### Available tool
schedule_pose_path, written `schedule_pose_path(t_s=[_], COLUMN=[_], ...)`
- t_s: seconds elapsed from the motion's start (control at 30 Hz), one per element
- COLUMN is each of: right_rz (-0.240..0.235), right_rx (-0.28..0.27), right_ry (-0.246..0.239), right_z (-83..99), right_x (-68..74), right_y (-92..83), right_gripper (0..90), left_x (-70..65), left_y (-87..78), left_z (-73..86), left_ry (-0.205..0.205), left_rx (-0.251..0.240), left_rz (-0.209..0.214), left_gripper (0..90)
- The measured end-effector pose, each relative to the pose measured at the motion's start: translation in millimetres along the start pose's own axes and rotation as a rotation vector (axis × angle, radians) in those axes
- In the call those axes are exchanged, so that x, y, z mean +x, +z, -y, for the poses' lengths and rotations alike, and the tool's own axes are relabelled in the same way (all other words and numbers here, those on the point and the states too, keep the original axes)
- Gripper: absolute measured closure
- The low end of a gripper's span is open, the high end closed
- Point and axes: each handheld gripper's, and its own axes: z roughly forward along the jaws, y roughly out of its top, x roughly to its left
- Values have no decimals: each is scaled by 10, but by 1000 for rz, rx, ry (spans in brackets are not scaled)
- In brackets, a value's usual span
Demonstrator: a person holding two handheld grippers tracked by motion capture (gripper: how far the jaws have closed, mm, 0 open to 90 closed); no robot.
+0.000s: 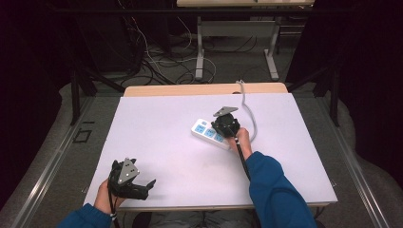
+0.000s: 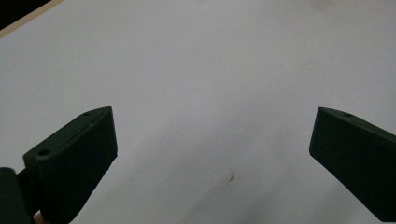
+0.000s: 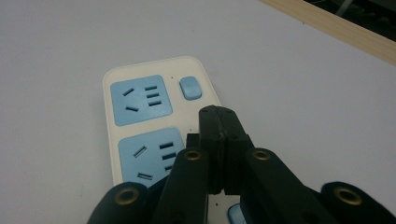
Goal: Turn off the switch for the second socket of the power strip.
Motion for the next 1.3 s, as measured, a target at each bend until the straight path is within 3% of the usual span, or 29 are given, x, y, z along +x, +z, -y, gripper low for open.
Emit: schedule_pose_path(t_s=[0.03, 0.07, 0.17, 0.4, 0.57, 0.67, 1.0, 1.3], right_rz=[-2, -3, 1, 0, 3, 8, 7, -17], right_rx=[-11, 20, 0, 14, 28, -4, -33, -25], right_ry=[4, 1, 2, 7, -13, -4, 7, 20], right_z=[4, -6, -2, -5, -15, -11, -60, -119], right_x=[-1, -3, 2, 11, 1, 1, -21, 11], right_y=[6, -13, 0, -9, -19, -18, -100, -212], right_gripper=[900, 900, 900, 900, 900, 900, 899, 889], left_x=[1, 0, -1, 10, 3, 3, 0, -1], left_y=[0, 0, 0, -5, -5, -7, -10, -11], left_z=[0, 0, 0, -2, 1, 0, 0, 3], left_ry=[1, 1, -1, 15, 4, 4, 2, 0], left_rx=[-2, -2, -1, -2, -4, -4, -4, -4], left_rz=[2, 3, 0, -8, -2, -2, -3, 0], left_gripper=[7, 7, 7, 7, 7, 7, 7, 7])
